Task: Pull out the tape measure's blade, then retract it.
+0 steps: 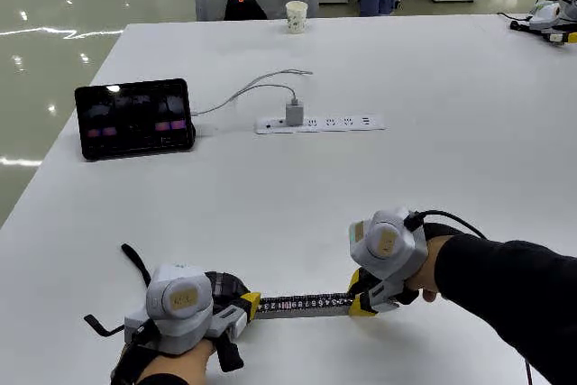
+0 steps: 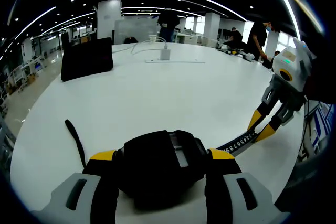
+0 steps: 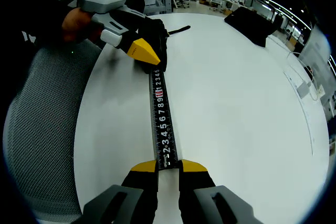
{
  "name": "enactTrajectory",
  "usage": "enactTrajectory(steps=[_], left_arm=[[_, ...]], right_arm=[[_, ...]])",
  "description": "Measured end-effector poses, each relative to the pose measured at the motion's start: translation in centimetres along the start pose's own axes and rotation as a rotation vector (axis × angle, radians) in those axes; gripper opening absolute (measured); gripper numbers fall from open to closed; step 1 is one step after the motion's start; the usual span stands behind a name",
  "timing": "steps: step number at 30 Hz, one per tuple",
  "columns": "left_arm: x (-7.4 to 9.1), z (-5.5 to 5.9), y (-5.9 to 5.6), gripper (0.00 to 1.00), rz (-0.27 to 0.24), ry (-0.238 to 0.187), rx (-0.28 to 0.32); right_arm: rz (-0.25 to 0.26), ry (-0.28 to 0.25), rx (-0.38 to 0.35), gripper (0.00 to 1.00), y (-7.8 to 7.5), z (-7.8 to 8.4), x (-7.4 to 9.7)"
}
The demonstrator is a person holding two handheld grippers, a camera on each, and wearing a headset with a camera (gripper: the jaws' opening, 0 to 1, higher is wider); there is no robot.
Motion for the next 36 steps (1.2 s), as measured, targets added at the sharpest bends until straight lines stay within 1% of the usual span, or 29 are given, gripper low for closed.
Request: enactTrajectory(steps=[36], left_arm=[[0.1,0.0,0.0,0.62,0.0,0.001,0.001]], right_arm=[[-0.005,-0.023,-0.009,0.11,0.4,-1.6,-0.6]])
Point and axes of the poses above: the centre of the closed fingertips' face, and the gripper's own axes: x roughly backward along the fingers, y roughly to its left, z roughly out of its underside, the point moved 4 cm from there along x, roughly backward along the fingers, and after that the axes turned 12 degrees about z, right-handed, at the moved point
